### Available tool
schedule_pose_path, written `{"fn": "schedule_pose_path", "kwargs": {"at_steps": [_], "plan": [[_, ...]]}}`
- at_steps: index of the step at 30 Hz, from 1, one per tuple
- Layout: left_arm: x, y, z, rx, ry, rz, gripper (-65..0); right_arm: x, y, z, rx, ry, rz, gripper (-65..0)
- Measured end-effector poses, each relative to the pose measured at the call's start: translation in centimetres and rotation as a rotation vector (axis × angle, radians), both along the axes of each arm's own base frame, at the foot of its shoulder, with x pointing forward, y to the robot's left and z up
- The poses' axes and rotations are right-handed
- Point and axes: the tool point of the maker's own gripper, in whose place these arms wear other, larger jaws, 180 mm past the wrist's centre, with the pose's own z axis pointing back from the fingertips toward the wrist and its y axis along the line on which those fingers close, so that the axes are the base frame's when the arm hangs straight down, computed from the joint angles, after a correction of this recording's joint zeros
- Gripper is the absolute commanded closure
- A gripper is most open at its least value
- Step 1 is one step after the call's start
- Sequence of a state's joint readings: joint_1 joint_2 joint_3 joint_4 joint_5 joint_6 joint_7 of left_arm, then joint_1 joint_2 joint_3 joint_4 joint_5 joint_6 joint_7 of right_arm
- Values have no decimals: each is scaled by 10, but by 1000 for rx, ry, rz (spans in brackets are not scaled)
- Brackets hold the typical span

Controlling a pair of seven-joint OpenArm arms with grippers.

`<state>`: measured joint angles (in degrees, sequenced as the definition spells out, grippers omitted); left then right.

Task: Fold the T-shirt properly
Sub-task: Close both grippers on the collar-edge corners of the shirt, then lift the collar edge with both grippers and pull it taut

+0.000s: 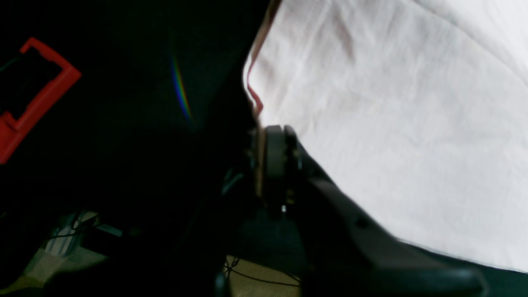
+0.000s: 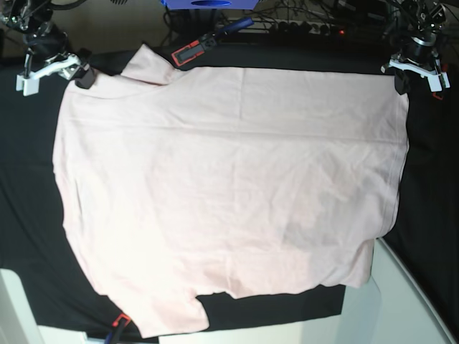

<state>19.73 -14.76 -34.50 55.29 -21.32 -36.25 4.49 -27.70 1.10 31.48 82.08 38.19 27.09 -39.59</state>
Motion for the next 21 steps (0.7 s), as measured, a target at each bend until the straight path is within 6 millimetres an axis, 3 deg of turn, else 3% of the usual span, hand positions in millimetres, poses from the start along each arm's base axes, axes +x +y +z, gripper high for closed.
{"fn": "schedule_pose_path", "kwargs": {"at_steps": [3, 10, 13, 14, 21], "plan": [[0, 0, 0, 1, 0, -1, 0, 0, 6, -2, 15, 25, 41, -248], [0, 0, 0, 1, 1, -1, 0, -2, 9, -3, 21, 35, 51, -203], [0, 0, 0, 1, 1, -2, 0, -2, 10, -3, 20, 34, 60, -26], [0, 0, 0, 1, 0, -2, 0, -2, 10, -3, 19, 34, 63, 0], [-2, 0, 0, 3, 3, -3, 0, -6, 10, -2, 19, 52, 74, 0]]}}
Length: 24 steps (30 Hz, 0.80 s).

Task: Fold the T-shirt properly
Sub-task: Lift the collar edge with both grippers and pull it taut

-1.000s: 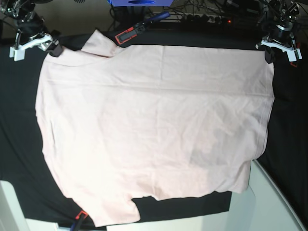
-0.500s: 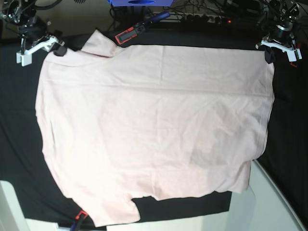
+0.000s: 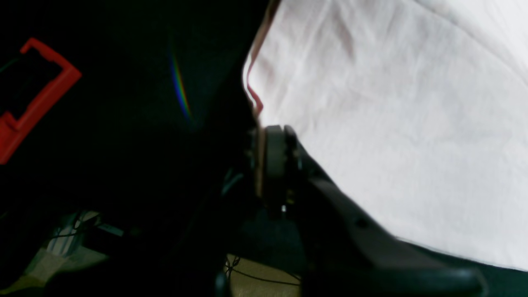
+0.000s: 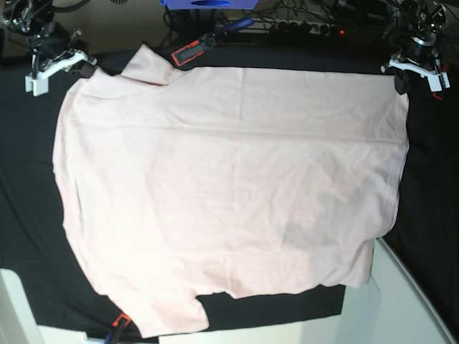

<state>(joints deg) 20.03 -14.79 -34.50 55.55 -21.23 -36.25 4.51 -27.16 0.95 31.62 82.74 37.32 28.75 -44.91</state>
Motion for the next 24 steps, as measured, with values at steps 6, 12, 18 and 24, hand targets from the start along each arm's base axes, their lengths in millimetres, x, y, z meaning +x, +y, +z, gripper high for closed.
{"fn": "schedule_pose_path", "kwargs": {"at_steps": [6, 12, 18, 24], "plan": [[-15, 0, 7, 33, 26, -34, 0, 5, -2, 29, -61, -23, 82, 0], [-15, 0, 25, 80, 10, -78, 0, 6, -18, 50, -106, -14, 58, 0], [-11, -3, 43, 118, -9, -126, 0, -3, -49, 66, -179, 12, 14, 0], [3, -5, 58, 147, -49, -154, 0, 9, -47, 81, -208, 5, 60, 0]]}}
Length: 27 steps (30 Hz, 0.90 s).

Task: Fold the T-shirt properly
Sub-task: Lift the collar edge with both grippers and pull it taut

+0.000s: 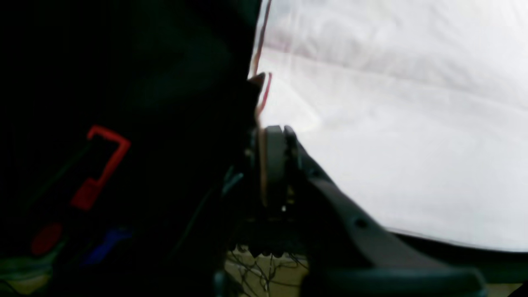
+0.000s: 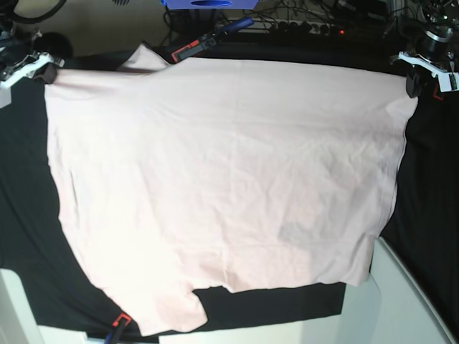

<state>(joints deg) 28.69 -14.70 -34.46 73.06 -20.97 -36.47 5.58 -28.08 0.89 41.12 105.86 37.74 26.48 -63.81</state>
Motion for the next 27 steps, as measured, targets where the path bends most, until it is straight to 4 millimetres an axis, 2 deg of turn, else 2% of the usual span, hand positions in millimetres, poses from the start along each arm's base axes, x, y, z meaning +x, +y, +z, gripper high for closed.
{"fn": "schedule_pose_path", "kwargs": {"at_steps": [5, 8, 11, 15, 19, 21, 27], "plan": [[4, -3, 0, 4, 41, -19, 0, 16, 3, 3, 13, 3, 18, 0], [14, 1, 9, 17, 25, -10, 0, 22, 4, 4, 13, 13, 28, 0], [24, 8, 18, 21, -8, 28, 0, 31, -3, 4, -38, 36, 28, 0], [27, 12, 15, 11, 9, 55, 0, 49, -9, 9, -79, 18, 27, 0], [41, 13, 21, 8, -20, 56, 0, 67, -14, 14, -106, -1, 26, 0], [47, 12, 21, 1, -16, 56, 0, 74, -11, 8, -101, 8, 45, 0], [62, 15, 24, -2, -24, 76, 0, 74, -5, -9, -56, 53, 58, 0]]}}
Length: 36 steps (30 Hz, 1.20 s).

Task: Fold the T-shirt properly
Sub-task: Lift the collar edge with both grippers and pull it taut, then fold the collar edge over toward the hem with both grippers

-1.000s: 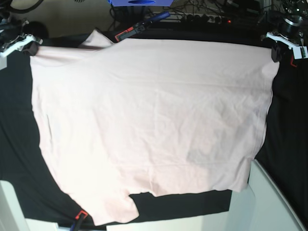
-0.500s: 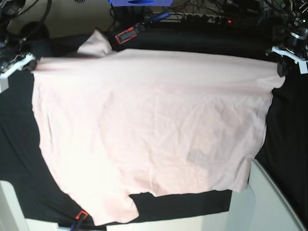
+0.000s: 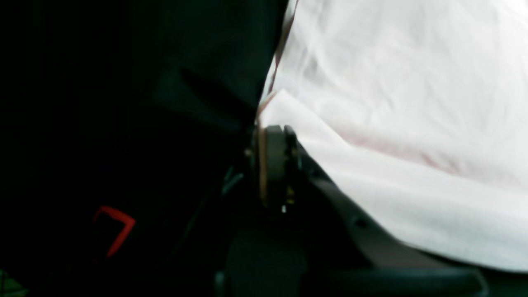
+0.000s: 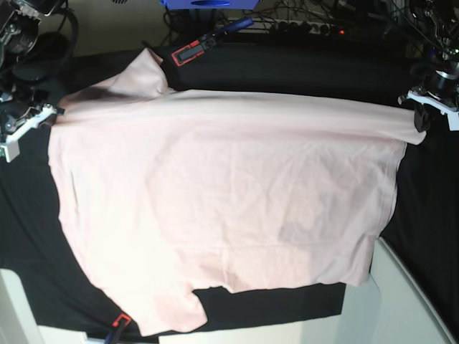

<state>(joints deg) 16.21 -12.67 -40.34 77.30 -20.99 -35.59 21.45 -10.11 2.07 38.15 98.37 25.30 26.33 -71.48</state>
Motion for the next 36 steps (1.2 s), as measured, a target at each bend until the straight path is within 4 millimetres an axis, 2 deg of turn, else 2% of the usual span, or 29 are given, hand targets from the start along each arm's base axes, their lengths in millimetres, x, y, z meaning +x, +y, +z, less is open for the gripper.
{"fn": "schedule_pose_path", "kwargs": {"at_steps": [6, 10, 14, 18, 21, 24, 26, 28, 30, 31, 33, 36], "plan": [[14, 6, 8, 7, -36, 41, 0, 25, -5, 12, -12, -51, 16, 0], [20, 7, 5, 55, -4, 33, 0, 35, -9, 9, -6, -45, 23, 0], [30, -6, -8, 88, 42, 27, 0, 41, -13, 3, 12, -35, 12, 0], [44, -20, -12, 85, 39, 8, 0, 50, -17, 7, 8, -48, 11, 0], [43, -24, -14, 81, 44, 11, 0, 48, -17, 6, 10, -44, 12, -3], [40, -24, -17, 78, 53, 13, 0, 30, -22, 2, -13, -11, 14, -10], [37, -24, -18, 78, 57, 13, 0, 14, -25, 3, -43, 5, 25, -78], [33, -23, -20, 81, 68, 12, 0, 0, -22, 5, -53, 13, 35, -221], [29, -22, -22, 83, 77, 14, 0, -4, -4, 6, 15, -21, 39, -360], [29, -20, -21, 86, 77, 21, 0, -7, 5, 7, 45, -31, 49, -409], [30, -20, -21, 86, 75, 21, 0, -11, 16, 12, 72, -52, 61, -457], [30, -20, -20, 88, 73, 21, 0, -9, 27, 14, 88, -57, 101, -432]]}}
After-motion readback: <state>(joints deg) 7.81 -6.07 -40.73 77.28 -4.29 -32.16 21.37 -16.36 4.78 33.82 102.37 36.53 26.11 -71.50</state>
